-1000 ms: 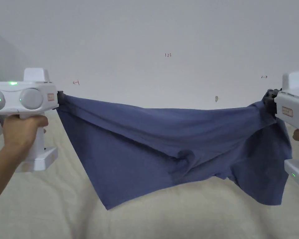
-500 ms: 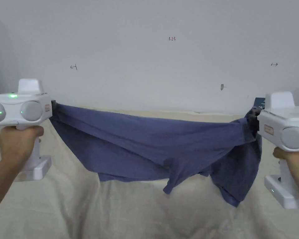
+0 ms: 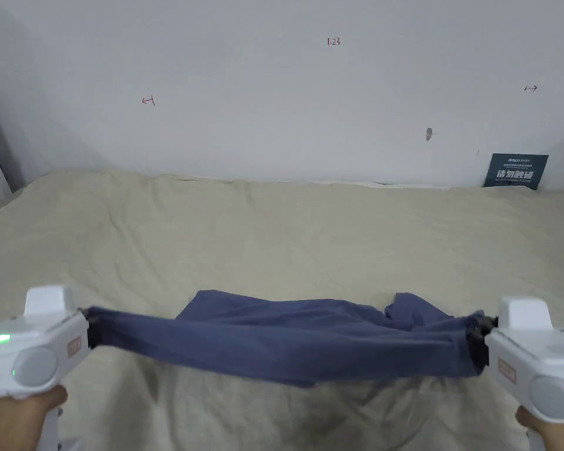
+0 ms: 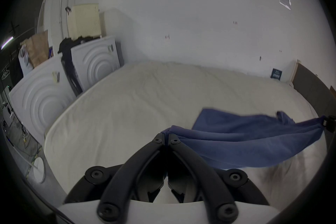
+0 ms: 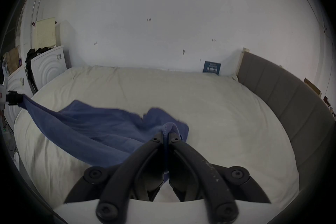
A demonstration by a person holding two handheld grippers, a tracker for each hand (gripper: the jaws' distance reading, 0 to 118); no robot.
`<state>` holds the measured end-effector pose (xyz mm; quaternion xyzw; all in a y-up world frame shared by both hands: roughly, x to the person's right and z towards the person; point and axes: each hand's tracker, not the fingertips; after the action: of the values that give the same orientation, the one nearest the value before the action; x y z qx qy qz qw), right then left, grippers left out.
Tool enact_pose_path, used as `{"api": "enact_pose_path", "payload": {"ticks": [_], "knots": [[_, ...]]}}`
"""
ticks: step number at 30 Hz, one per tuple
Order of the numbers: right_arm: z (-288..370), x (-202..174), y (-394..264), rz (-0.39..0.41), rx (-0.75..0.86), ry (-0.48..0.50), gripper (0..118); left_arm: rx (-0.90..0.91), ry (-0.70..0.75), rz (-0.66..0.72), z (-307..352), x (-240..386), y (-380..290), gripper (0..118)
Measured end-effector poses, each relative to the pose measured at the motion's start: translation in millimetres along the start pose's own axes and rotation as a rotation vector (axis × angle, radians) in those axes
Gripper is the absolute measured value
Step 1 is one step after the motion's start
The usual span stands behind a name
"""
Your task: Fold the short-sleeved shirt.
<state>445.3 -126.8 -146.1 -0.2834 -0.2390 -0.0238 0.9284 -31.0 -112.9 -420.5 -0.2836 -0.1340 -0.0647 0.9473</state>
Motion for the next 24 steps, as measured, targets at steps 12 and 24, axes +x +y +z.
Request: {"api": "enact_pose_path", "payload": {"ticks": [12,24], "knots": [[95.8,-10.8,-127.4,-0.041,-0.133,-0.039,5,-0.21,0.014,-0.106,66.7,-34.1,-157.0,2],[86.9,-23.2,-221.1,-0.135,-0.423,-0.062,6,-0.506,0.045,-0.056,50.7,-48.4,-223.6,2]]}}
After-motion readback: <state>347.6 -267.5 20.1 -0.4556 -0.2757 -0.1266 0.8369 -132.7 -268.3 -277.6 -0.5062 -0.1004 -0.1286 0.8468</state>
